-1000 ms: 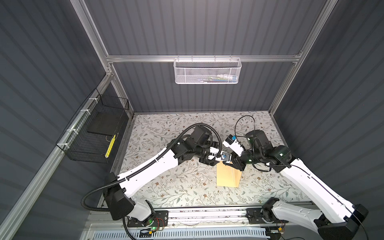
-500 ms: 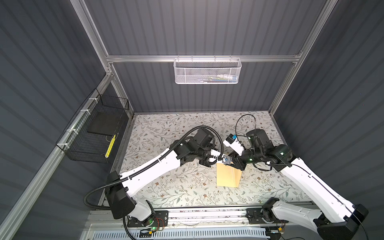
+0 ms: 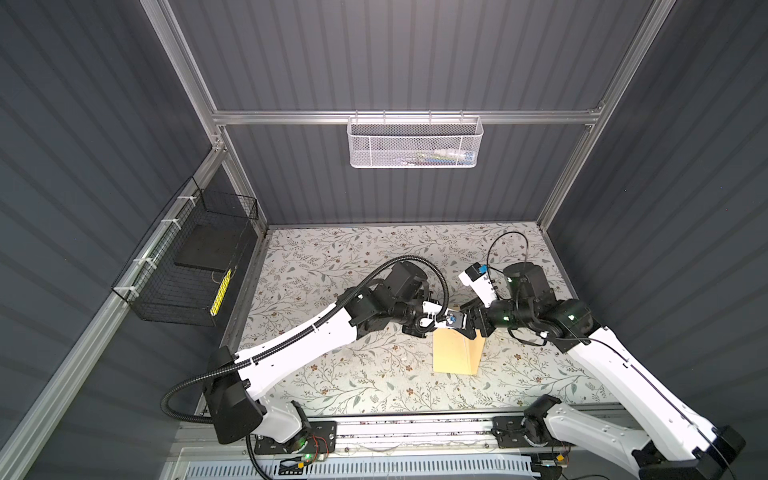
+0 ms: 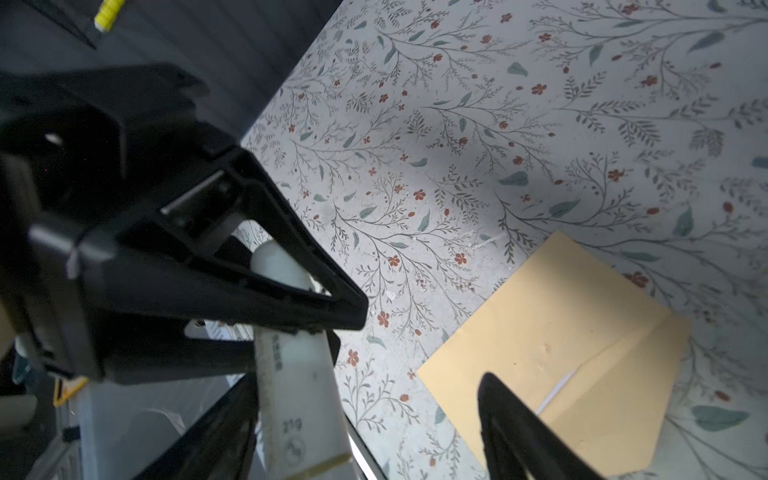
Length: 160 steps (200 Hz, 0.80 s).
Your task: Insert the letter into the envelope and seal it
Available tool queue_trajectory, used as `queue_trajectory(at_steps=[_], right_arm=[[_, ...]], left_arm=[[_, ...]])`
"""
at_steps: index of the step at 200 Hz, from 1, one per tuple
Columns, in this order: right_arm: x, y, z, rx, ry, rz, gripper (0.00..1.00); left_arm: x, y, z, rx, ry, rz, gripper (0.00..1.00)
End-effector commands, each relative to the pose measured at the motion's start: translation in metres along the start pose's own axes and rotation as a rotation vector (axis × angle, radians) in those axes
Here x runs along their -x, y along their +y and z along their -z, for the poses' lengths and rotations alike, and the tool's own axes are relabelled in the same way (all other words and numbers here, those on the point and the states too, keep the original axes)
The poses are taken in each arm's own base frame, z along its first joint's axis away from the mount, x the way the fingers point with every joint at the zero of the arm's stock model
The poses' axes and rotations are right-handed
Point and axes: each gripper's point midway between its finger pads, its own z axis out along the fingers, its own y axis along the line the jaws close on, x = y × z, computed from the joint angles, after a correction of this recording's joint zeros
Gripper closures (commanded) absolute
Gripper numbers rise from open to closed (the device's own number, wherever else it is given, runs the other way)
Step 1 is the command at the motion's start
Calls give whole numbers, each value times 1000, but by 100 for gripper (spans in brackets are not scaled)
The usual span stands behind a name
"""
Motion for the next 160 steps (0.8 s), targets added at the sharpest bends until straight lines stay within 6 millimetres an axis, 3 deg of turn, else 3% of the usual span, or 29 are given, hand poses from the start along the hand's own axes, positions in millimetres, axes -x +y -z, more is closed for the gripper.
queue_trajectory(at_steps=[1,27,76,126,160], right_arm=[[31,13,14,57,-207,-64,14],[43,21,38,106,-410,-105,4],[54,20,74,108,-645,-152,5],[57,2,66,49,-669,-207,14],[61,-2,55,50,-649,-223,29]], left_arm=[[9,12,-9,61,-69,173,93],[22,23,-8,101,-168,306,94],[43,38,-9,115,-319,499,95],[55,40,-12,83,-408,579,96],[55,41,-14,81,-412,594,96]])
